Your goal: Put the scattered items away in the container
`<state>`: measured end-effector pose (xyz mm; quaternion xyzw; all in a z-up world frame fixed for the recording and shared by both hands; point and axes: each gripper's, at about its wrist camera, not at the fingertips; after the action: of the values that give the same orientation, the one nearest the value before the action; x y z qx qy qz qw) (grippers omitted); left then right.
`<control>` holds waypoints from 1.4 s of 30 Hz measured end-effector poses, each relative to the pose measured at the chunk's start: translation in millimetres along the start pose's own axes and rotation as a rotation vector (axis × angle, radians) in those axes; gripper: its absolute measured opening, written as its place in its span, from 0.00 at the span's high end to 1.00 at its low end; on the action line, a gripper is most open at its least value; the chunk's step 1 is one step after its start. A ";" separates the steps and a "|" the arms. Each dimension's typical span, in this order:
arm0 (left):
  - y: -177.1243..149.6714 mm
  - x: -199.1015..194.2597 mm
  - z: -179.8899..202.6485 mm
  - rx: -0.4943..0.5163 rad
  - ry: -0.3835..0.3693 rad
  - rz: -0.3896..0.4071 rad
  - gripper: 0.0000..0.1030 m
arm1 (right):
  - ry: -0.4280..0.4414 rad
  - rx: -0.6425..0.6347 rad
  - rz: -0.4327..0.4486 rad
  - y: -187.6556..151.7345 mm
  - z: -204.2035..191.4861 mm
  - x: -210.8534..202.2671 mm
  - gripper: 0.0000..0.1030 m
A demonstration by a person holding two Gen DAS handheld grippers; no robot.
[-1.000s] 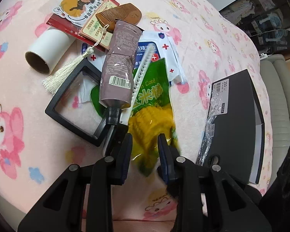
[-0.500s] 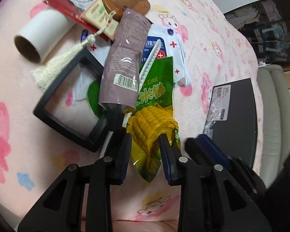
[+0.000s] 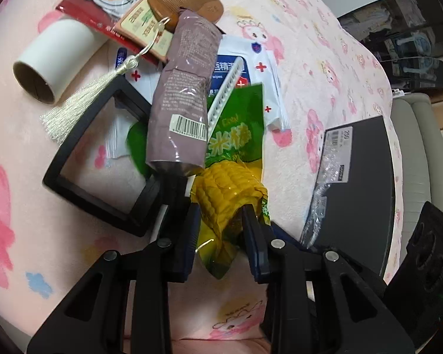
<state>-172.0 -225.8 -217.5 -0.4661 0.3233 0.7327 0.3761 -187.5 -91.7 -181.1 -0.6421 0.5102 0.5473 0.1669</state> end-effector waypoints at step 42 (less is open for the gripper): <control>-8.6 4.1 -27.2 -0.230 -0.102 -0.041 0.77 | -0.124 -0.010 0.003 18.2 18.5 7.6 0.85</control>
<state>-153.9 -242.8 -232.1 -0.4747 0.2082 0.7798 0.3510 -213.6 -88.7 -187.9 -0.6071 0.4973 0.5887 0.1939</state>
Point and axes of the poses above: each gripper's, at about its wrist camera, not at the fingertips, and x roughly the way its jaws point, z to its right, y to its top, and after that the axes turned 12 degrees about y, right-handed
